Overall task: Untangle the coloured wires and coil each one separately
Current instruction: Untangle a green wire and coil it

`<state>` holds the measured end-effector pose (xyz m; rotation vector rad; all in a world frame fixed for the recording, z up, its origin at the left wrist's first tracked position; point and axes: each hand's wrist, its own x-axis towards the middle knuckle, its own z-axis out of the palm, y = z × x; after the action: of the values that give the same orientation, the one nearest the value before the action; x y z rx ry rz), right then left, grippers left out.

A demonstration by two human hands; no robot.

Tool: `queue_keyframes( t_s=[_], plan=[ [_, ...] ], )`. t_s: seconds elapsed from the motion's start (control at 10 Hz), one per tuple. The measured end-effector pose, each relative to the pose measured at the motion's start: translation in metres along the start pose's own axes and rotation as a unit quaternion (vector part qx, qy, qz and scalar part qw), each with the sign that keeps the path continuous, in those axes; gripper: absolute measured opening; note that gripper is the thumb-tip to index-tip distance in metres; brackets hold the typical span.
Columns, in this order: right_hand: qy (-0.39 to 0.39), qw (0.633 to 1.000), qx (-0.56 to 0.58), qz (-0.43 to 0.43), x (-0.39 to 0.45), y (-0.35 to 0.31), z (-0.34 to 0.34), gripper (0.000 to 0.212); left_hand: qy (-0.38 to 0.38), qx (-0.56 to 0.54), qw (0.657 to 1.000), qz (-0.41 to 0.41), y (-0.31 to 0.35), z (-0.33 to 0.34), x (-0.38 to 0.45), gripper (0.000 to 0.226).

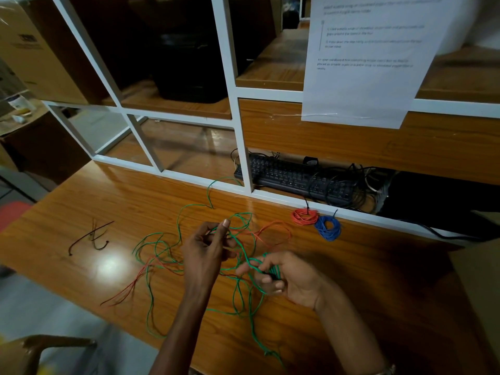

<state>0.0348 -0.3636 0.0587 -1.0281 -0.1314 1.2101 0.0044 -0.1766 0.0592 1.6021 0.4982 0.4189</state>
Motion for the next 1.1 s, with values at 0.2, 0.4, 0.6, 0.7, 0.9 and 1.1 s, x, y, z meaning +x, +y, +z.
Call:
queue_keyframes(
  t_s=[0.2, 0.4, 0.6, 0.7, 0.9, 1.1],
  plan=[
    [-0.063, 0.987, -0.12, 0.08, -0.01, -0.006, 0.002, 0.059, 0.026, 0.092, 0.995, 0.035, -0.013, -0.012, 0.003, 0.026],
    [-0.002, 0.991, -0.127, -0.04, -0.016, -0.007, 0.001, 0.053, 0.036, 0.011, 0.999, -0.022, -0.019, -0.017, 0.014, 0.035],
    [0.06, 0.982, -0.163, -0.072, -0.022, -0.007, -0.012, 0.049, 0.037, -0.027, 0.998, -0.036, -0.02, -0.015, 0.013, 0.038],
    [0.093, 0.966, -0.231, -0.066, -0.033, -0.014, -0.012, 0.05, 0.01, -0.028, 0.999, -0.037, -0.022, -0.013, 0.005, 0.038],
    [0.083, 0.94, -0.33, 0.018, -0.032, -0.003, -0.022, 0.036, -0.008, 0.025, 1.0, -0.011, -0.021, -0.01, -0.007, 0.033],
    [0.107, 0.909, -0.403, 0.02, -0.029, -0.009, -0.032, 0.049, 0.056, 0.013, 0.998, 0.011, -0.027, -0.017, 0.0, 0.031]
  ],
)
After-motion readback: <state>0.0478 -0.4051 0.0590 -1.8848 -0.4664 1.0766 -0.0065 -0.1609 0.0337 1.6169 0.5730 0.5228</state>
